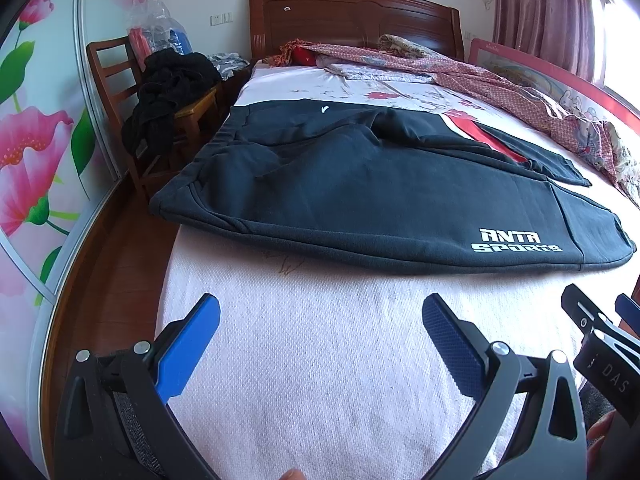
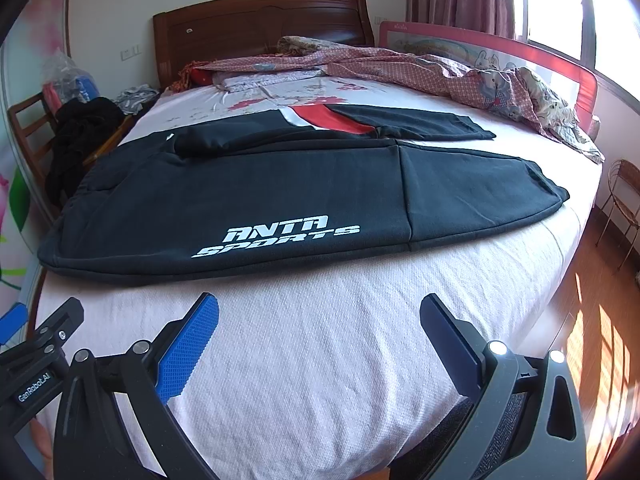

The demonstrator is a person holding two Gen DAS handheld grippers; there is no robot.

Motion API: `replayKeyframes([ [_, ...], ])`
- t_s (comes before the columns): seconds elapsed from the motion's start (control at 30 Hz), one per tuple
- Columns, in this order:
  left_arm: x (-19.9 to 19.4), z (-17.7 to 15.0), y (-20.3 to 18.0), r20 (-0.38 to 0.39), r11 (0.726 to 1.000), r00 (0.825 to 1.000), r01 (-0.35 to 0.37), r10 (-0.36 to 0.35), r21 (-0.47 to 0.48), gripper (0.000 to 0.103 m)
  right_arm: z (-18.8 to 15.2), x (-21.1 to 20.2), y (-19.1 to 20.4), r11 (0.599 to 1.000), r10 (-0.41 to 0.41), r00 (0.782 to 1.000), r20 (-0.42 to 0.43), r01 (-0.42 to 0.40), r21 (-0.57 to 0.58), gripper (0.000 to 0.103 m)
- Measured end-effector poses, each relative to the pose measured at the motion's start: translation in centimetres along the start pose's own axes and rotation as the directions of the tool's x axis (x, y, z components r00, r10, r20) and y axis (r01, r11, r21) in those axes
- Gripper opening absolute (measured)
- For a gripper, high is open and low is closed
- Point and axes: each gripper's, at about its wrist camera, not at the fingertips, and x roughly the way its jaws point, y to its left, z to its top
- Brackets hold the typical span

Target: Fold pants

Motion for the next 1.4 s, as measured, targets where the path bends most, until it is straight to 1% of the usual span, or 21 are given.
replayKeyframes([
  [0.53,0.7,0.0,0.3,-0.033,1.0,0.999,0.01,-0.01,-0.007,0.101,0.1,0.6,-0.2,1.0,0.015,0.999,-0.03,-0.014,0.013,0.1],
  [0.6,1.1,0.4,0.8,-0.065,0.998,0.996,0.053,-0.055,-0.033,0.101,0.1,0.8,-0.4,0.999,0.028,0.999,-0.043,-0.027,0.029,0.1],
  [0.63,1.3,0.6,1.3,-0.087,0.992,0.99,0.103,-0.108,-0.068,0.101,0.1,1.0,-0.6,0.999,0.031,0.998,-0.05,-0.029,0.041,0.1],
  [0.67,1.6,1.1,2.2,-0.107,0.977,0.976,0.173,-0.187,-0.126,0.101,0.0,1.1,-0.7,0.998,0.031,0.998,-0.056,-0.029,0.048,0.1],
  [0.7,1.8,1.6,3.1,-0.117,0.953,0.959,0.233,-0.258,-0.195,0.101,0.0,1.2,-0.9,0.998,0.03,0.998,-0.062,-0.027,0.056,0.1],
  [0.73,2.1,2.0,4.2,-0.122,0.917,0.935,0.29,-0.332,-0.272,0.101,0.0,1.4,-1.1,0.998,0.03,0.997,-0.068,-0.026,0.064,0.1],
  [0.77,2.7,2.3,5.1,-0.124,0.87,0.903,0.35,-0.412,-0.347,0.101,0.0,1.5,-1.2,0.997,0.03,0.997,-0.073,-0.025,0.071,0.1],
  [0.8,3.2,2.7,6.1,-0.122,0.823,0.873,0.386,-0.472,-0.417,0.101,-0.1,1.7,-1.2,0.997,0.028,0.996,-0.08,-0.022,0.075,0.1],
  [0.83,3.6,3.0,6.9,-0.109,0.781,0.854,0.405,-0.509,-0.475,0.101,-0.1,1.8,-1.3,0.997,0.028,0.996,-0.086,-0.022,0.079,0.1],
  [0.9,4.5,3.6,8.6,-0.064,0.68,0.808,0.447,-0.586,-0.581,0.101,-0.2,2.0,-1.3,0.996,0.032,0.995,-0.091,-0.024,0.084,0.1],
  [0.93,5.1,3.7,9.3,-0.05,0.629,0.784,0.458,-0.619,-0.628,0.101,-0.2,2.0,-1.3,0.996,0.032,0.995,-0.092,-0.025,0.083,0.1],
  [0.97,5.9,3.8,10.1,-0.035,0.57,0.757,0.46,-0.652,-0.68,0.101,-0.1,2.0,-1.3,0.996,0.033,0.995,-0.091,-0.026,0.083,0.1],
  [1.03,7.5,3.6,11.3,0.003,0.452,0.719,0.44,-0.695,-0.776,0.101,-0.1,2.0,-1.3,0.996,0.036,0.995,-0.088,-0.028,0.082,0.1],
  [1.07,8.3,3.4,11.9,0.023,0.386,0.698,0.424,-0.716,-0.819,0.101,-0.1,2.0,-1.3,0.996,0.036,0.996,-0.088,-0.029,0.082,0.1],
  [1.1,9.0,3.2,12.4,0.045,0.329,0.683,0.408,-0.729,-0.851,0.101,-0.1,2.0,-1.3,0.996,0.036,0.996,-0.087,-0.029,0.083,0.1],
  [1.13,9.6,2.9,12.7,0.062,0.286,0.678,0.388,-0.732,-0.876,0.101,-0.1,2.0,-1.4,0.996,0.036,0.996,-0.088,-0.029,0.085,0.1],
  [1.17,9.9,3.0,12.9,0.062,0.264,0.678,0.367,-0.732,-0.892,0.101,-0.1,2.0,-1.4,0.996,0.035,0.995,-0.088,-0.027,0.088,0.1],
  [1.23,10.6,3.0,13.1,0.065,0.243,0.684,0.344,-0.726,-0.907,0.101,0.0,2.0,-1.6,0.995,0.035,0.995,-0.091,-0.026,0.096,0.1],
  [1.3,11.4,3.1,13.1,0.05,0.242,0.7,0.311,-0.712,-0.919,0.101,0.0,2.1,-1.6,0.995,0.036,0.995,-0.096,-0.027,0.1,0.1],
  [1.37,12.6,3.1,13.0,0.061,0.204,0.696,0.292,-0.715,-0.935,0.101,0.0,2.1,-1.6,0.995,0.037,0.995,-0.098,-0.028,0.097,0.1],
  [1.4,13.1,3.1,12.9,0.057,0.193,0.706,0.269,-0.706,-0.944,0.101,0.0,2.1,-1.6,0.995,0.036,0.995,-0.097,-0.027,0.093,0.1],
])
